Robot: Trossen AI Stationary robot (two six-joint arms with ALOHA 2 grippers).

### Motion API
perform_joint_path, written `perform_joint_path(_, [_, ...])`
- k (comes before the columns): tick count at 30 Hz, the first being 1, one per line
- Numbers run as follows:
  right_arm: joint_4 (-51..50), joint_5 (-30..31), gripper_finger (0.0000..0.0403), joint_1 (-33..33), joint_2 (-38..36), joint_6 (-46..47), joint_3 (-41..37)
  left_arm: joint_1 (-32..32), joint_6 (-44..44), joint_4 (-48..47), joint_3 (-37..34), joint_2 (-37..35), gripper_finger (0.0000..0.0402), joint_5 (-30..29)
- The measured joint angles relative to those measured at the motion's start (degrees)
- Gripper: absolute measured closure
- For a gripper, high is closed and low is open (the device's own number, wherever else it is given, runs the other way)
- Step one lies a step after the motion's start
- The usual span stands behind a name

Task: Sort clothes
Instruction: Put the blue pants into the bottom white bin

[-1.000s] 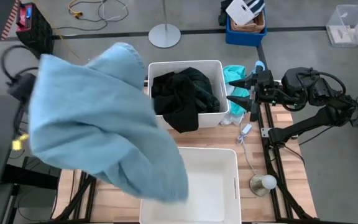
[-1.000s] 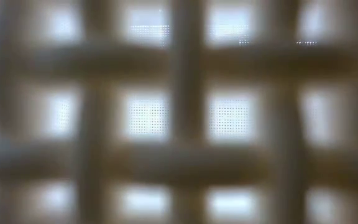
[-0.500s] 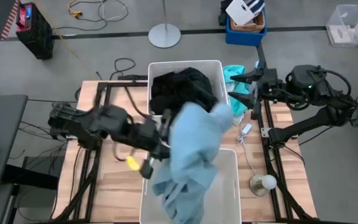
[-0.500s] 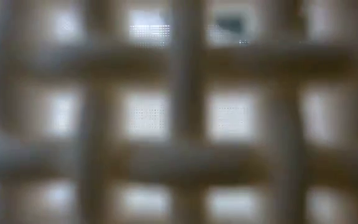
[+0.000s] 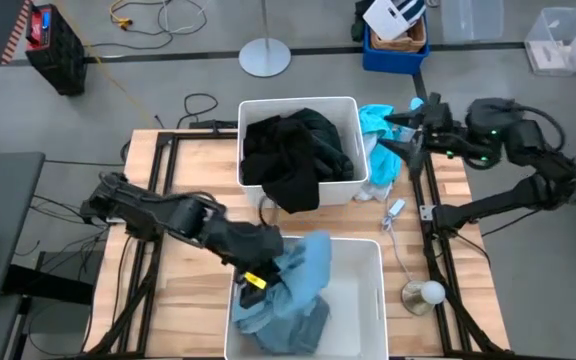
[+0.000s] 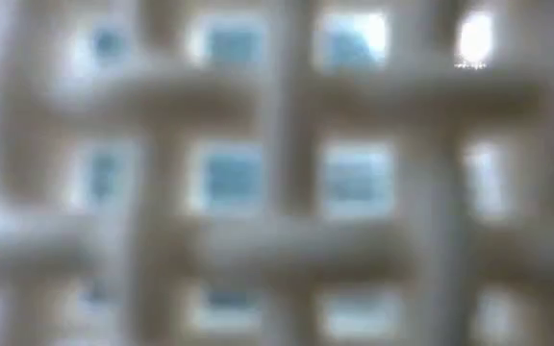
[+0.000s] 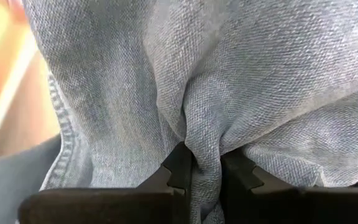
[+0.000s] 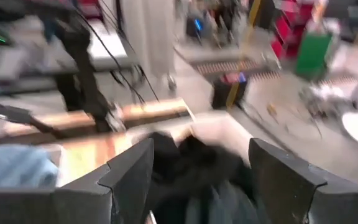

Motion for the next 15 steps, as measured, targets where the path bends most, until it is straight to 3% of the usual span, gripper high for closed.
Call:
perform_joint_path(4, [-8.6,0.0,0.0121,-3.9,1.9,4.1,0.0,0.1,-2.5,-6.8,0.0,3.3,0.0342,2.8])
perform_joint_path(8, [-14.8,1.5,0.0121,-8.7,3.2,9.6,0.0,0.1,-3.4,-14.4,0.0,5.8,0.0259,4.5])
perform_joint_path(15, [-21.1,4.4,0.0121,-18.4,5.9,19.5,0.0,1.5,-1.1,-14.3,-0.1,4.2,0.0147,5.6])
